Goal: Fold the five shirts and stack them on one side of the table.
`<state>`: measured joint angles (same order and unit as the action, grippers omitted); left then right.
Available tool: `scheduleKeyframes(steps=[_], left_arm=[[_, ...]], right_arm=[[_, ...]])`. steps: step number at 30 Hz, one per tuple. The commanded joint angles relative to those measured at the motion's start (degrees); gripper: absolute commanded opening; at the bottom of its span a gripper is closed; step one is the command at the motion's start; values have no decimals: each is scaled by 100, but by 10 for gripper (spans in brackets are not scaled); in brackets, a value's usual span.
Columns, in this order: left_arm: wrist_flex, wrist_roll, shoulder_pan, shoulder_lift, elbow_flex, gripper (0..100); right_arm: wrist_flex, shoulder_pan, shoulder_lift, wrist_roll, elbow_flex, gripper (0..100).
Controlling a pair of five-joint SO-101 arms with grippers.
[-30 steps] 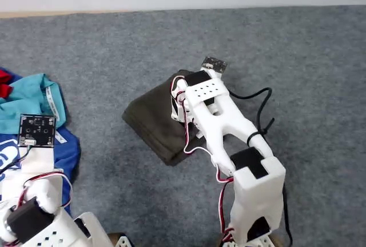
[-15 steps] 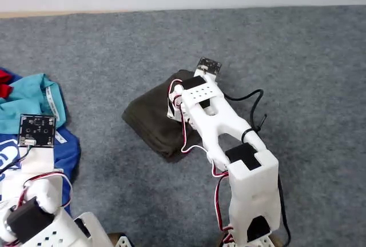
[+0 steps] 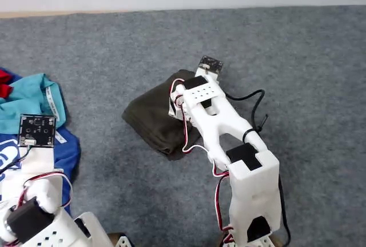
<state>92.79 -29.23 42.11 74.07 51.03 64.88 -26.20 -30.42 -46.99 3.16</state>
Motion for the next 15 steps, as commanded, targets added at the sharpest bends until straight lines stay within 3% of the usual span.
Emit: scheduleKeyframes(steps=[1, 6, 11, 15], left_arm=[[-62, -26, 26, 26, -22, 4], [-53, -26, 26, 26, -22, 4], [-53, -26, 26, 26, -40, 4], [-53, -26, 26, 26, -40, 4]], right_arm=[[-295, -75, -75, -9, 35, 84], [-347, -66, -75, 0, 35, 6], [-295, 198, -66, 26, 158, 9], [4, 558, -57, 457, 527, 9]])
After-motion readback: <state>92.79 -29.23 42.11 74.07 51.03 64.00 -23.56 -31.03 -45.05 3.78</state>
